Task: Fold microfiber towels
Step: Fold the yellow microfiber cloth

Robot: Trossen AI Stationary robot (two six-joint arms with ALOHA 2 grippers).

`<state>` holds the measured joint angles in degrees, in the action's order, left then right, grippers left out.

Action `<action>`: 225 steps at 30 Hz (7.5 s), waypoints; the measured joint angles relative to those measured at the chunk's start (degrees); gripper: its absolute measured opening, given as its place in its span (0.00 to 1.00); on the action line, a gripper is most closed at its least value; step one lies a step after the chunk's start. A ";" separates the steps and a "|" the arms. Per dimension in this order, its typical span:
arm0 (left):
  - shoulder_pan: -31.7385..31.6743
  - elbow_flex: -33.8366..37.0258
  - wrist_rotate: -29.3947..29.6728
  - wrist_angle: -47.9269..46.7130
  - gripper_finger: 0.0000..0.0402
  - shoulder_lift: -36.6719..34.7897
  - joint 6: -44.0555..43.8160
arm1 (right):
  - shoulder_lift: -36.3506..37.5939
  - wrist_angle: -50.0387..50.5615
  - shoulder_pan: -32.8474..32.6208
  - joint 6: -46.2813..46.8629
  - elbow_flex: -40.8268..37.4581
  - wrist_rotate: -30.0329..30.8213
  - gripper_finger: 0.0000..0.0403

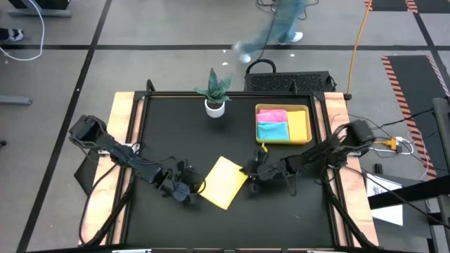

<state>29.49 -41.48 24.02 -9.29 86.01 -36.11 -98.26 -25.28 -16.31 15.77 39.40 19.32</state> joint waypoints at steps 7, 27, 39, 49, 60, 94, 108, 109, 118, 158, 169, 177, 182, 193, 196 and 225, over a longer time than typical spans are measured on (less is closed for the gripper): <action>1.07 0.03 -0.60 0.68 0.02 5.93 -4.67 | 9.27 2.83 -2.65 -3.01 0.04 1.30 0.00; 2.72 -2.44 -11.93 26.64 0.04 14.07 2.81 | 8.72 -3.00 -16.86 -3.45 0.11 -0.49 0.01; -3.93 -4.74 -4.43 24.69 0.05 13.36 12.48 | -10.44 -6.81 -16.43 -10.45 13.87 -3.49 0.36; -10.03 -4.87 -3.30 20.99 0.03 14.10 13.19 | -17.36 5.16 -12.80 -15.99 23.00 -2.63 0.42; -11.51 -4.87 -1.40 21.20 0.02 14.36 15.02 | -19.52 9.31 -11.45 -15.56 23.12 -4.34 0.17; -11.10 -4.87 -1.08 21.31 0.03 18.91 8.84 | -16.08 10.55 -15.92 -21.00 22.78 -1.36 0.44; -11.04 -4.78 -6.05 27.91 0.01 20.46 12.44 | -15.05 8.90 -15.50 -20.16 18.32 -3.61 0.04; -11.00 -4.85 -5.98 28.62 0.01 21.20 12.01 | -14.49 9.25 -15.58 -19.37 18.29 -4.46 0.05; -9.51 -5.02 -7.75 38.74 0.02 27.79 13.08 | -6.04 10.94 -12.89 -9.45 18.20 -17.88 0.02; -5.80 -4.86 -4.49 29.27 0.04 19.77 18.13 | -4.58 5.46 5.83 11.42 11.20 -29.69 0.02; -3.48 -4.87 -1.44 22.82 0.05 14.13 16.44 | -3.72 5.59 5.35 13.55 9.22 -29.82 0.02; -0.89 -4.87 0.66 24.06 0.01 12.85 16.95 | 2.94 10.01 5.33 13.44 9.22 -29.64 0.02; 0.15 -4.87 1.44 26.78 0.05 12.84 17.81 | 4.04 14.58 6.02 13.65 9.22 -25.07 0.02; -2.03 -4.89 1.60 35.34 0.04 15.81 23.59 | 1.70 16.11 8.97 14.78 9.22 -24.83 0.01; -3.71 -4.89 1.52 41.04 0.05 19.36 22.91 | 1.73 16.43 9.13 14.67 9.22 -24.98 0.01; -8.84 -4.87 5.69 37.09 0.04 21.72 14.54 | 8.07 26.28 11.03 14.64 6.53 -19.14 0.01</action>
<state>20.65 -46.35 29.71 27.80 107.73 -21.56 -90.19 1.00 -5.28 30.41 45.93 0.17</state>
